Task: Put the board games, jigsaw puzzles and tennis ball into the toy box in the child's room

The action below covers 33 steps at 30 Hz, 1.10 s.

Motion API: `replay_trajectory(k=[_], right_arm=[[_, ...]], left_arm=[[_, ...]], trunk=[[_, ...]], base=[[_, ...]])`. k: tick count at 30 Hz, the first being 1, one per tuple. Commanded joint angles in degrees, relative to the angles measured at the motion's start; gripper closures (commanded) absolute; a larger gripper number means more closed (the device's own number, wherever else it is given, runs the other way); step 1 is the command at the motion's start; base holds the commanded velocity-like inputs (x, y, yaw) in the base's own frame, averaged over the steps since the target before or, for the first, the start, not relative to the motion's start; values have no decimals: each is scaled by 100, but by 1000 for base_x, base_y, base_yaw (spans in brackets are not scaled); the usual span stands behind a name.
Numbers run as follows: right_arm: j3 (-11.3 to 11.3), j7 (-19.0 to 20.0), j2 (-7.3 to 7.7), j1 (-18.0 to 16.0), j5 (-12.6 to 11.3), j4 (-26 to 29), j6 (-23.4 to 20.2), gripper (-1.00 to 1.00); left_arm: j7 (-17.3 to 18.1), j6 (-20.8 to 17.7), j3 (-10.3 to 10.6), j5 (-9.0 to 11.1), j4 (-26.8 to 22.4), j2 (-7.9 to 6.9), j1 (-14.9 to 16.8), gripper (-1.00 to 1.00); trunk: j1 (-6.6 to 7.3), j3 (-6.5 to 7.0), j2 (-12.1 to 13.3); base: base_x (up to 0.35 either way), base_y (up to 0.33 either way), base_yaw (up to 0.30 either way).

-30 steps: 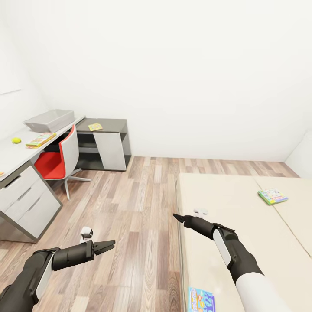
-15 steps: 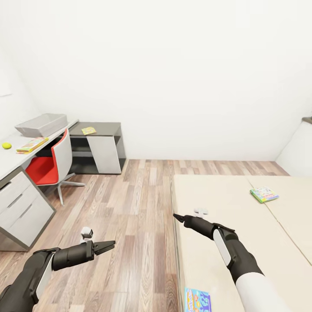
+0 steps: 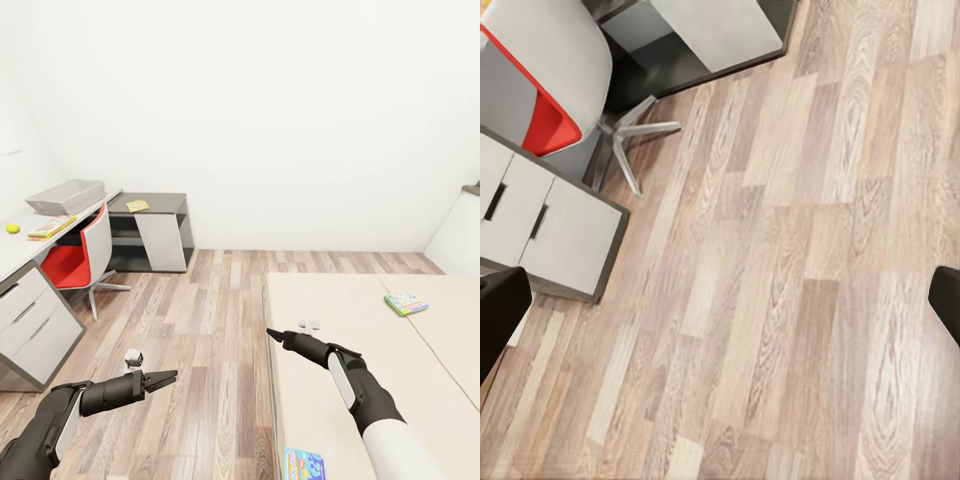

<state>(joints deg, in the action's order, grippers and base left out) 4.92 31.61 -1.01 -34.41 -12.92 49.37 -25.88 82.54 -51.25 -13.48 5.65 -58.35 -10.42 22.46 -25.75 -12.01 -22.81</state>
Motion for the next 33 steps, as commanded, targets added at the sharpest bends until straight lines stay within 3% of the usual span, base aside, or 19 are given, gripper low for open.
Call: replay_trajectory(k=[1, 15, 33], right_arm=[[22, 14, -8, -5, -35, 3, -49, -100], [26, 17, -13, -5, -41, 8, -47, -100], [26, 12, -15, -5, -37, 3, -47, -100]], left_arm=[[16, -60, 1, 6, -1, 0, 4, -100], [14, -60, 3, 6, -1, 0, 4, -100], [12, -60, -1, 6, -1, 3, 4, -100]], trunk=[[-3, -6, -11], [-3, 26, -11], [-3, 178, -11]], base=[[0, 0, 0], [0, 0, 17], [0, 0, 2]])
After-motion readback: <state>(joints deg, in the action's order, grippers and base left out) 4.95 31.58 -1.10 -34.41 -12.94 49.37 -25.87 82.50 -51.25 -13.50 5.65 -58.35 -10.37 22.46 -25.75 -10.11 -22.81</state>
